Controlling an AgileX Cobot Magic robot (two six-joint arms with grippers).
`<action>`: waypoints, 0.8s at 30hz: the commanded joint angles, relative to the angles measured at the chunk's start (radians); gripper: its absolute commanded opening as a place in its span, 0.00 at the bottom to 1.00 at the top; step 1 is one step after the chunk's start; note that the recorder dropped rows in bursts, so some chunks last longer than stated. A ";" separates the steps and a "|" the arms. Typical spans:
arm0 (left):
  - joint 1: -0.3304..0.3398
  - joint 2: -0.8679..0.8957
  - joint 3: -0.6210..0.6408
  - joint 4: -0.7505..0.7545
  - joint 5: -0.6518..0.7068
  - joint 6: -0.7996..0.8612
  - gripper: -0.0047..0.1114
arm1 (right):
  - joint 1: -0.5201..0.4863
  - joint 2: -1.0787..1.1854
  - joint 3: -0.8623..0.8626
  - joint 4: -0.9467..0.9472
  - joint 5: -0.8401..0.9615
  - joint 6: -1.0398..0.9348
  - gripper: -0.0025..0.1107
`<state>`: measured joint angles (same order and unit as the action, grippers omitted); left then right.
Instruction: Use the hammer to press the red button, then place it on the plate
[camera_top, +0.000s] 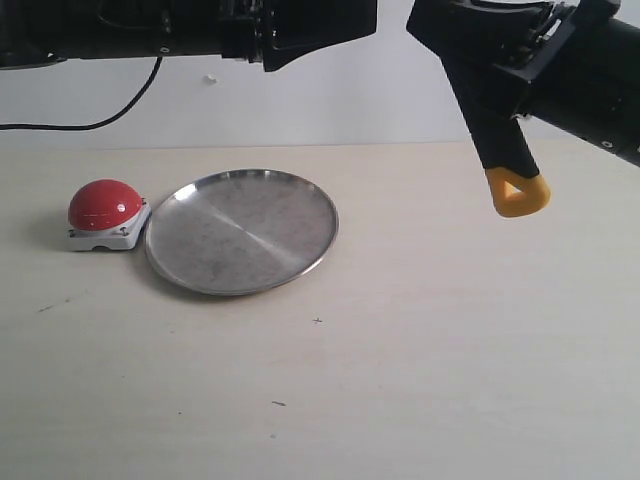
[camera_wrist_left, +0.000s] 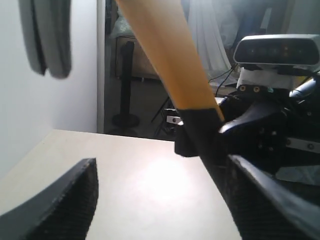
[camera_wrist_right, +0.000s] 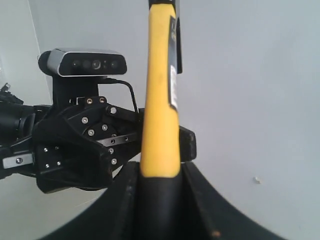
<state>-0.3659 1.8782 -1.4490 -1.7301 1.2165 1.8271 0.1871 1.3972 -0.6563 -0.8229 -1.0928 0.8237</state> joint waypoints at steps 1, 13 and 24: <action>-0.009 -0.010 -0.029 -0.014 0.005 0.020 0.63 | -0.002 0.011 -0.009 0.048 -0.060 0.016 0.02; -0.079 -0.010 -0.069 -0.014 0.005 0.046 0.63 | -0.002 0.034 -0.009 -0.032 -0.128 0.071 0.02; -0.111 -0.006 -0.120 -0.014 0.005 0.015 0.63 | -0.002 0.034 -0.009 -0.050 -0.128 0.077 0.02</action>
<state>-0.4701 1.8782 -1.5578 -1.7227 1.2164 1.8461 0.1871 1.4409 -0.6563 -0.8795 -1.1742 0.9020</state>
